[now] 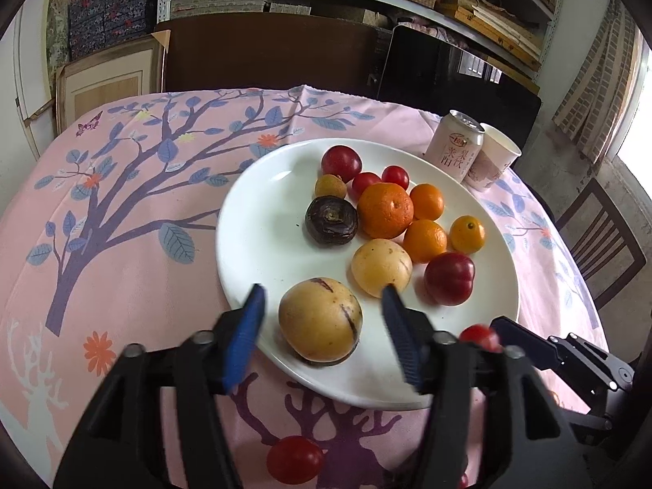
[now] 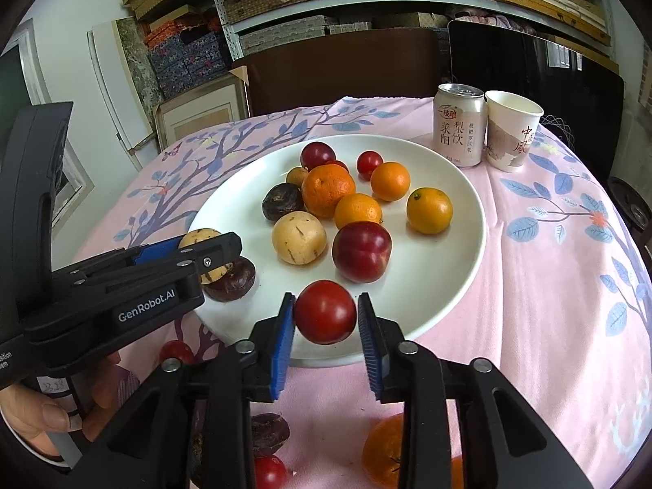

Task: Organize fruits
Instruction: 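Lower the tomato and melon-pear onto the plate and open both tools, then move both open tools back over the remaining fruits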

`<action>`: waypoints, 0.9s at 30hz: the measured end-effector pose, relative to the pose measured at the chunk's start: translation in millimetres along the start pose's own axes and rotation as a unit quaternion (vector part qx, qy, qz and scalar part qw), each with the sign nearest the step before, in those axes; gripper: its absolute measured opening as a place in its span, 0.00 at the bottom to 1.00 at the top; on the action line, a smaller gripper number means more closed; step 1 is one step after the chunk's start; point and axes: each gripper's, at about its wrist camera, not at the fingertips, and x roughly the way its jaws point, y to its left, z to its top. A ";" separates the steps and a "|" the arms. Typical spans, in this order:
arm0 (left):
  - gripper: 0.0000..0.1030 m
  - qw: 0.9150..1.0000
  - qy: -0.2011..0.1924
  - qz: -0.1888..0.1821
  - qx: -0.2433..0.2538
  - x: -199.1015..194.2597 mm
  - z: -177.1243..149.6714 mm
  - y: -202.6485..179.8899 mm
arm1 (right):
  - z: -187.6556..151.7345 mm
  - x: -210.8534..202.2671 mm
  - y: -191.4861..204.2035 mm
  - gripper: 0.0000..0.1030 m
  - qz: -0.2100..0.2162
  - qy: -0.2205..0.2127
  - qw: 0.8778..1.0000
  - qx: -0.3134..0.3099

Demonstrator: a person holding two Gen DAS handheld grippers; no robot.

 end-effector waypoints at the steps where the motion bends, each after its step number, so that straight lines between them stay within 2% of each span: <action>1: 0.78 1.000 -0.011 0.004 -0.006 -4.7 0.0 0.8 | -1.0 -2.7 -0.4 0.49 0.000 -0.005 1.000 0.003; 3: 0.79 1.000 -0.024 0.002 -0.004 -13.6 -0.5 0.7 | -3.8 -8.0 -0.3 0.49 0.003 -0.006 1.000 0.001; 8: 0.82 1.000 -0.021 -0.006 -0.005 -29.6 -8.0 7.0 | -14.6 -27.4 -7.0 0.51 0.013 -0.011 1.000 0.005; 10: 0.83 1.000 -0.021 -0.009 -0.012 -37.1 -14.3 12.4 | -22.5 -37.1 -12.6 0.54 0.015 -0.014 1.000 0.009; 16: 0.85 1.000 -0.015 -0.012 -0.019 -58.5 -40.4 25.3 | -48.8 -64.3 -30.9 0.55 0.015 -0.025 0.999 0.031; 27: 0.88 1.000 -0.002 -0.016 0.015 -74.2 -82.8 24.0 | -94.9 -90.7 -51.4 0.56 -0.014 -0.017 0.999 0.040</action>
